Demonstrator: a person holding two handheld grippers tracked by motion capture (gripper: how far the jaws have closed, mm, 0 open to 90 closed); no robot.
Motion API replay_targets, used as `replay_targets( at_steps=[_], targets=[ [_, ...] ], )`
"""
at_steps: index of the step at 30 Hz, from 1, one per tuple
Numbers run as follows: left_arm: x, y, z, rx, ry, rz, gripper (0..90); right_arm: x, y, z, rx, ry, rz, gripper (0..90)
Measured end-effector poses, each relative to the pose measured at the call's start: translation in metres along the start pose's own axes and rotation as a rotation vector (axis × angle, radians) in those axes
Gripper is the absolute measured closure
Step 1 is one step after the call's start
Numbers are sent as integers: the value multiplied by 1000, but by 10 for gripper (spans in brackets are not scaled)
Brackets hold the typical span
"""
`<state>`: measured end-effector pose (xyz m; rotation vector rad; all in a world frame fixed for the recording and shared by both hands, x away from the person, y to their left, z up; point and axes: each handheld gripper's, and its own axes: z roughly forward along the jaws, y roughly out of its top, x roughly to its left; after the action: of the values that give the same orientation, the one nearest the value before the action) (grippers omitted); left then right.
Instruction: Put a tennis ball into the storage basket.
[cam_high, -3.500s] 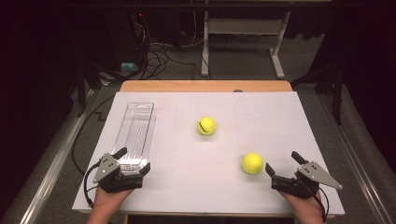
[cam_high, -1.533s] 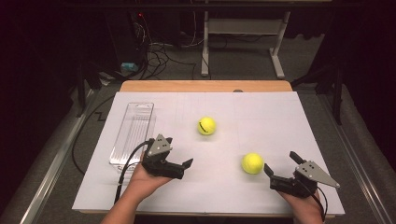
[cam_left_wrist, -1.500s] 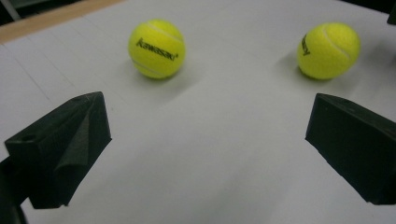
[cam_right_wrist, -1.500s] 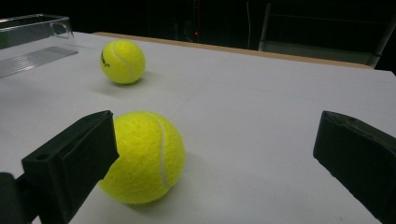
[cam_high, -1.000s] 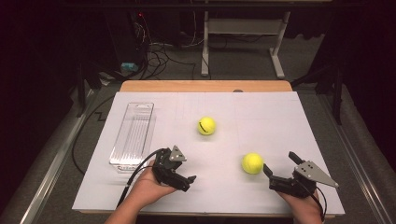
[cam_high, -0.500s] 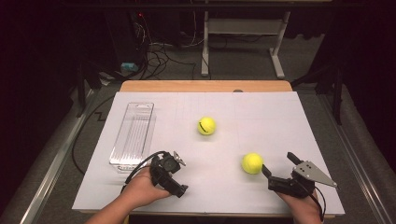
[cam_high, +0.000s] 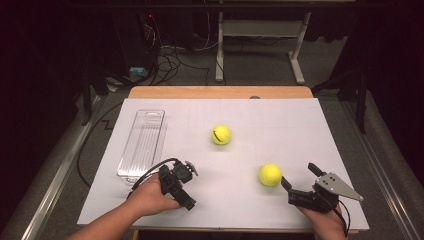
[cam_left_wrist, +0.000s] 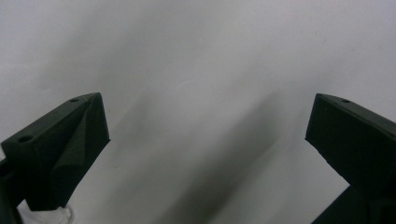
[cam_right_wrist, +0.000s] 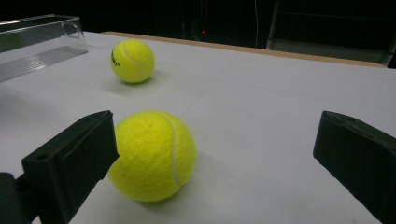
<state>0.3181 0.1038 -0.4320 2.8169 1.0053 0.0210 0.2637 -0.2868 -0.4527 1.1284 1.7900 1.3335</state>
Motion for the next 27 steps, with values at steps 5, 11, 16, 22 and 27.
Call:
replay_targets(
  at_steps=[5, 11, 16, 22, 27],
  targets=[
    [-3, 6, -3, 54, 6, 4, 7, -1, 1, 0, 1, -4, 6, 0],
    [-3, 14, -3, 93, 4, 3, 6, -1, 1, 0, 1, -6, 1, 0],
    [-4, 18, -2, 93, -12, 5, 6, -2, 1, 1, 4, 0, 11, 0],
    [0, 16, -7, 65, -15, -17, 6, -1, 4, 7, 22, 12, 7, 0],
    [3, 14, -11, 44, -24, -26, 6, 7, 5, 17, 91, 81, -6, 0]
  ],
)
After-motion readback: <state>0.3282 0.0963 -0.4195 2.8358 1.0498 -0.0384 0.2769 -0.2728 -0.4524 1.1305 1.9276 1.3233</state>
